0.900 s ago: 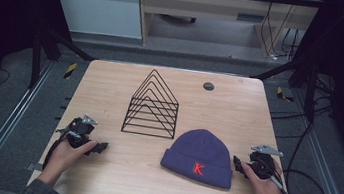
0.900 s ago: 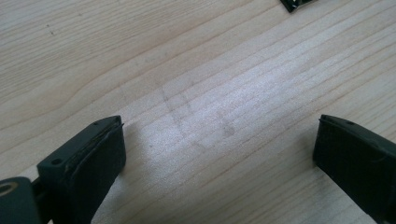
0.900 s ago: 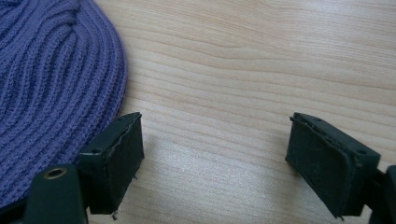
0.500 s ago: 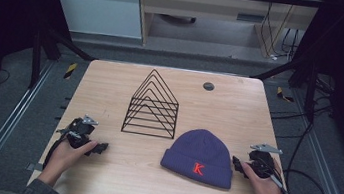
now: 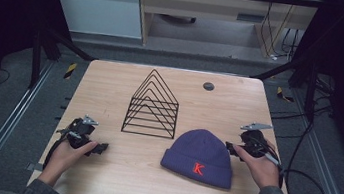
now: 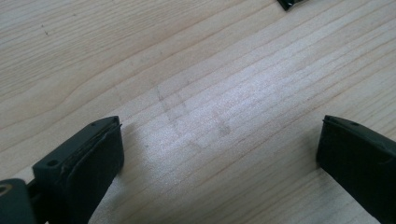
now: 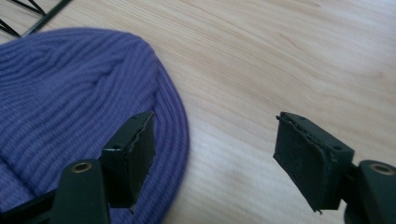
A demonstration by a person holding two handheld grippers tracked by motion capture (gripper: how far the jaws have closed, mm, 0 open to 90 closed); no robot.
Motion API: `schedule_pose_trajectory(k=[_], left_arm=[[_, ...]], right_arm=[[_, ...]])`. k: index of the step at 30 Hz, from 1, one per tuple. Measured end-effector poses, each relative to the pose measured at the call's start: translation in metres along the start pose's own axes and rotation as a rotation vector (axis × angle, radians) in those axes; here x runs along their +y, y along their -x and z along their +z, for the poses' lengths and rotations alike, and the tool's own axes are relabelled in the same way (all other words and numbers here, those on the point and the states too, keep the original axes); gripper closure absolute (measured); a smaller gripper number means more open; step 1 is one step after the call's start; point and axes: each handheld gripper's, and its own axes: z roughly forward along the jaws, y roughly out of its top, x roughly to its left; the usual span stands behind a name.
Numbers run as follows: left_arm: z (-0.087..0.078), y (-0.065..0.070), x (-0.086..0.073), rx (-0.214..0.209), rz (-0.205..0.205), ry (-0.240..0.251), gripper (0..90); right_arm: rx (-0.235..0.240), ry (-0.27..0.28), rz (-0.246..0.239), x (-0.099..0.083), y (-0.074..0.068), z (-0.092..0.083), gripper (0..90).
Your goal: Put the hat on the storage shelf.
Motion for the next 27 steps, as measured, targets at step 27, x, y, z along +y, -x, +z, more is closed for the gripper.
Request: schedule_pose_trajectory(k=[27], left_arm=[[0.001,0.001,0.001,-0.013,0.012,-0.002,0.0]], right_arm=[[0.125,-0.116,0.038,0.035,-0.022,0.062,46.4]])
